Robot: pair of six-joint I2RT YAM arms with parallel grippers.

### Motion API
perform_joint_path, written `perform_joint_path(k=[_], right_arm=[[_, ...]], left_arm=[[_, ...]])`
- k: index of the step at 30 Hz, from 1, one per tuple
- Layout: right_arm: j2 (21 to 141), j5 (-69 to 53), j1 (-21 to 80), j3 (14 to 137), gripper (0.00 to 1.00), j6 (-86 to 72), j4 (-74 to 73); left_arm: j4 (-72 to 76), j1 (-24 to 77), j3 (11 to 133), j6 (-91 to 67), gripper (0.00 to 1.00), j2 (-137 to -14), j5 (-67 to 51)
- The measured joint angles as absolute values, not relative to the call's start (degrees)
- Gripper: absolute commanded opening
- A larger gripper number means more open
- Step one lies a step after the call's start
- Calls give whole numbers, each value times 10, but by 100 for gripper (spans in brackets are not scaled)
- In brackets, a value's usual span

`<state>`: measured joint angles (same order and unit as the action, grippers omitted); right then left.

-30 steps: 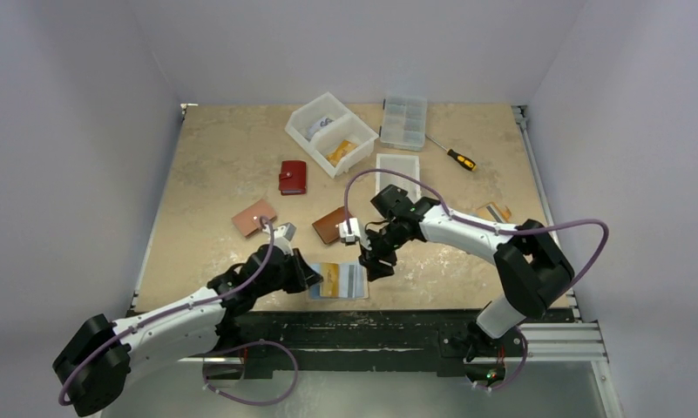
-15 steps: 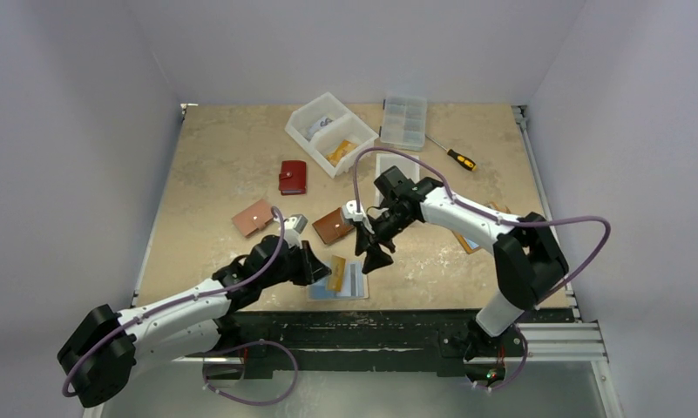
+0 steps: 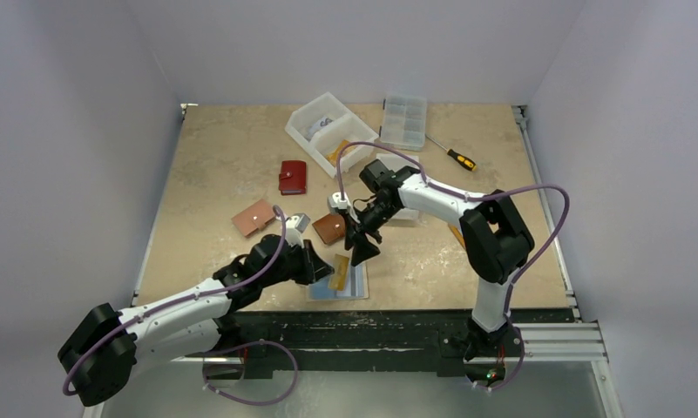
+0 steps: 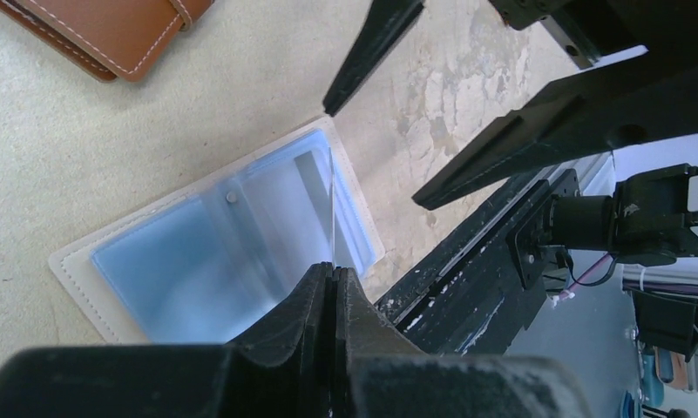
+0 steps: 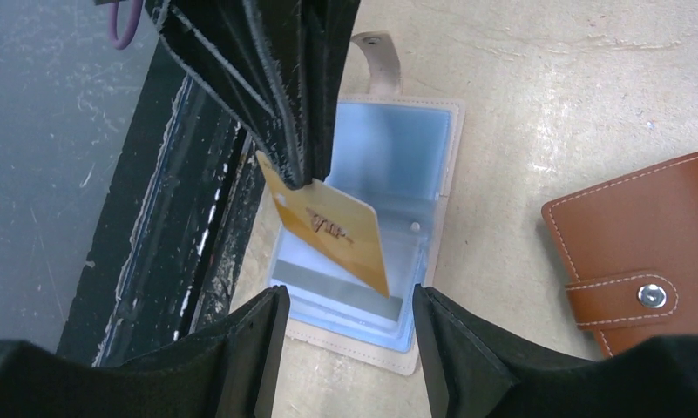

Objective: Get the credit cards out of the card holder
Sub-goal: Remove the credit card from the card holder, then place the credit card in the storage box.

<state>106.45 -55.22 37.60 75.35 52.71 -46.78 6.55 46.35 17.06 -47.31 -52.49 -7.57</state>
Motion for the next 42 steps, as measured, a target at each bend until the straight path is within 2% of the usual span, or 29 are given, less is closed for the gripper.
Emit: perform_joint_path(k=[6,9,16,20,21,23,27,30,36,42], right_arm=[[1083,-568,383,763,58,526,-474],[1084,-572,388,763,52,526,-478],[1084,-588,392,763,26,530,-492],[1084,-597,390,763,0,534,-497],[1085,-599,389,763,0,535,-502],[1085,-601,389,763,0,535,-507],[1084,-611,389,763,0,536,-510],[1081,-610,385,763,0,539,-517],[1065,-593,339,795,0,540,-539],[1072,-552,269,939,0,499,-564]], left_arm=[[90,468,171,-473,0,-529,-90],[102,470,171,-473,0,-536,-97],[115,470,171,-471,0,-547,-106],[115,473,172,-469,0,-547,-109],[113,473,172,-467,0,-546,-106],[109,473,172,-467,12,-545,-102],[85,475,173,-467,45,-517,-73],[58,474,182,-469,59,-478,-36],[-3,474,206,-470,78,-394,49],[-51,474,216,-477,80,-352,123]])
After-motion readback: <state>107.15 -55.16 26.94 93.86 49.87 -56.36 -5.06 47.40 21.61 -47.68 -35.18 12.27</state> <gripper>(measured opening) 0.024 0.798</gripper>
